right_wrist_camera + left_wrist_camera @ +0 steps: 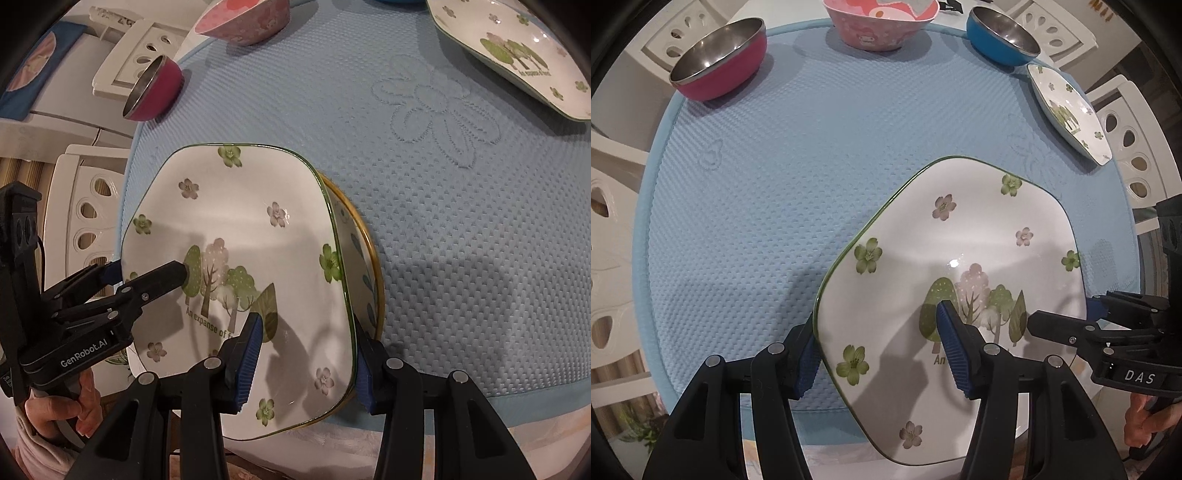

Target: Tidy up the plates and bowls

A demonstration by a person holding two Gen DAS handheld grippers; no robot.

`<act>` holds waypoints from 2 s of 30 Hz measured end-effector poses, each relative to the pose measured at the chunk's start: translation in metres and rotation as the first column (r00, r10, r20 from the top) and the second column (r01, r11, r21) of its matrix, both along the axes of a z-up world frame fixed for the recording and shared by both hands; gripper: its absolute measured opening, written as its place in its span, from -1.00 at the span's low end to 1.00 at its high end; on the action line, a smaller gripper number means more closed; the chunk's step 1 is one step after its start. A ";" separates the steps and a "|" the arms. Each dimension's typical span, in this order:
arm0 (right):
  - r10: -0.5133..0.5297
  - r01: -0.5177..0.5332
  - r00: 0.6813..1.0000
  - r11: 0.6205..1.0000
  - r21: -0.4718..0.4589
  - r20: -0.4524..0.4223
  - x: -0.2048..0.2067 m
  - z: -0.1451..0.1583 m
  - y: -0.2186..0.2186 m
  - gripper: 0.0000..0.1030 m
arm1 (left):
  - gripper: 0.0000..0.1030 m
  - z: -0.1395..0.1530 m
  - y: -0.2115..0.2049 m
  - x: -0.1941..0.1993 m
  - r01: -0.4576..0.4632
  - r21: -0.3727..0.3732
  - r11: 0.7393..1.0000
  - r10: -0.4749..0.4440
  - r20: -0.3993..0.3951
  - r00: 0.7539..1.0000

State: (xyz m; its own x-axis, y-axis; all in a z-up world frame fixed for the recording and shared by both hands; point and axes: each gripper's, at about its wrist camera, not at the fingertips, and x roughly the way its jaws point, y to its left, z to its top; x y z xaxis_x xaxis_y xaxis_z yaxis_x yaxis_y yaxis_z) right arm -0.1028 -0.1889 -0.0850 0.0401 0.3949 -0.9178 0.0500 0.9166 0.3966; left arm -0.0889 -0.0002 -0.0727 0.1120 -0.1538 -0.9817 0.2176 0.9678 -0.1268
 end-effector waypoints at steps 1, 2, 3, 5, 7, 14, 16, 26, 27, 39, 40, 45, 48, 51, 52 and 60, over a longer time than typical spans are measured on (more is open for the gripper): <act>0.003 -0.003 1.000 1.000 0.006 -0.007 0.001 -0.001 0.001 -0.14 | 0.06 -0.002 0.000 0.001 -0.003 0.011 1.000 0.004 -0.011 1.000; 0.002 -0.002 1.000 1.000 0.007 -0.014 0.001 -0.002 0.002 -0.14 | 0.06 -0.005 0.001 0.002 -0.008 0.017 1.000 0.008 -0.026 1.000; 0.003 -0.002 1.000 1.000 0.004 -0.021 0.001 -0.003 0.003 -0.14 | 0.06 -0.010 0.002 0.003 -0.019 0.013 1.000 0.019 -0.056 0.998; 0.006 -0.006 1.000 1.000 -0.003 -0.021 0.001 -0.003 0.005 -0.14 | 0.06 -0.015 0.005 0.003 -0.037 -0.003 0.999 0.036 -0.073 0.997; 0.008 -0.008 1.000 1.000 -0.001 -0.023 0.001 -0.002 0.005 -0.14 | 0.06 -0.016 0.003 0.002 -0.024 0.006 1.000 0.024 -0.066 0.998; 0.016 -0.017 0.999 1.000 -0.012 -0.044 0.002 -0.003 0.005 -0.14 | 0.06 -0.018 -0.003 0.003 -0.023 0.018 1.000 0.024 -0.068 0.997; 0.016 -0.017 0.999 1.000 -0.020 -0.044 0.003 -0.002 0.006 -0.14 | 0.06 -0.016 -0.004 0.005 -0.024 0.018 1.000 0.025 -0.071 0.997; 0.010 -0.010 0.999 1.000 -0.010 -0.052 0.005 0.000 -0.001 -0.14 | 0.06 -0.017 -0.006 0.013 -0.033 0.029 0.999 0.035 -0.077 0.996; 0.011 -0.012 0.999 1.000 -0.010 -0.053 0.006 0.000 -0.001 -0.14 | 0.06 -0.016 -0.007 0.013 -0.034 0.030 0.999 0.036 -0.077 0.996; 0.024 -0.024 1.000 1.000 -0.003 -0.020 0.005 0.010 -0.008 -0.14 | 0.10 -0.019 -0.014 0.013 -0.053 0.069 0.996 0.058 -0.072 0.996; 0.026 -0.026 0.999 1.000 0.000 -0.019 0.005 0.011 -0.009 -0.14 | 0.10 -0.019 -0.016 0.013 -0.056 0.074 0.996 0.061 -0.071 0.996; 0.033 -0.033 0.999 0.999 0.020 -0.001 0.004 0.016 -0.019 -0.14 | 0.10 -0.019 -0.020 0.014 -0.080 0.088 0.993 0.086 -0.071 0.994; 0.025 -0.025 1.000 0.999 0.019 0.001 0.005 0.017 -0.026 -0.06 | 0.10 -0.019 -0.022 0.015 -0.096 0.099 0.990 0.103 -0.071 0.992; 0.011 -0.011 1.000 0.999 0.036 0.000 0.005 0.017 -0.037 -0.05 | 0.10 -0.018 -0.024 0.016 -0.114 0.111 0.987 0.122 -0.068 0.990; 0.011 -0.011 1.000 0.999 0.039 0.002 0.005 0.018 -0.040 -0.05 | 0.10 -0.017 -0.024 0.016 -0.122 0.115 0.986 0.130 -0.068 0.989; 0.033 -0.034 0.999 0.998 0.057 0.027 0.011 0.023 -0.059 -0.03 | 0.10 -0.011 -0.030 0.024 -0.187 0.148 0.971 0.197 -0.055 0.979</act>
